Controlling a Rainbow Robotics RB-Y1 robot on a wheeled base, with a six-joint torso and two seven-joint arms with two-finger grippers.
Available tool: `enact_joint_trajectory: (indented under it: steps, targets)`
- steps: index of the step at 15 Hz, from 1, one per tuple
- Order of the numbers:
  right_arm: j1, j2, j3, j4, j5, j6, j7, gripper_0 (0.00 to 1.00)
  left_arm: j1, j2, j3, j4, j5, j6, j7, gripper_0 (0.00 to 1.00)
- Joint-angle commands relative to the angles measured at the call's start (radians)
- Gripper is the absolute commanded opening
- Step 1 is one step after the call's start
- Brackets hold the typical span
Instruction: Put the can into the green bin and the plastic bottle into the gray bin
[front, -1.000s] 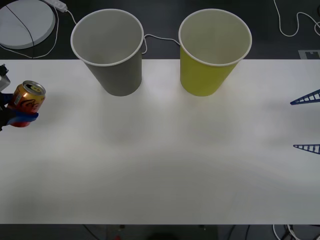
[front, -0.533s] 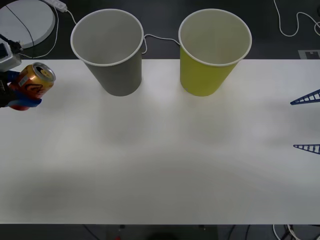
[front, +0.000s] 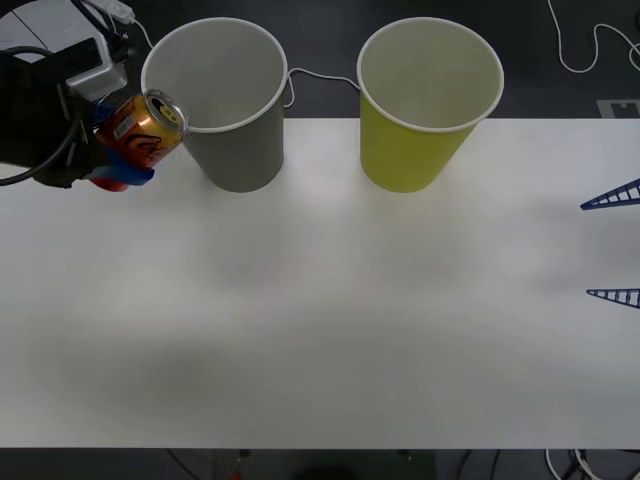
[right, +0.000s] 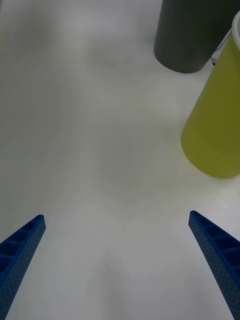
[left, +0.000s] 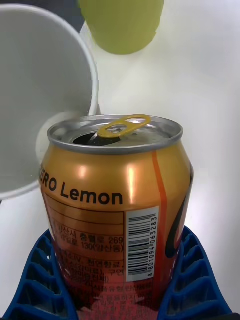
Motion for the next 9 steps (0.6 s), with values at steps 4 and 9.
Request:
enact_joint_trajectory:
  steps: [4,9]
  targets:
    - [0.0,0.0,0.0,0.0,0.0,0.0,0.0,1.0,-0.27,-0.003,-0.201,0.032,0.047,0.001,0.289,0.0]
    - [0.0,0.0,0.0,0.0,0.0,0.0,0.0,1.0,-0.522,-0.089,-0.336,0.258,0.06,0.001,0.313,0.0]
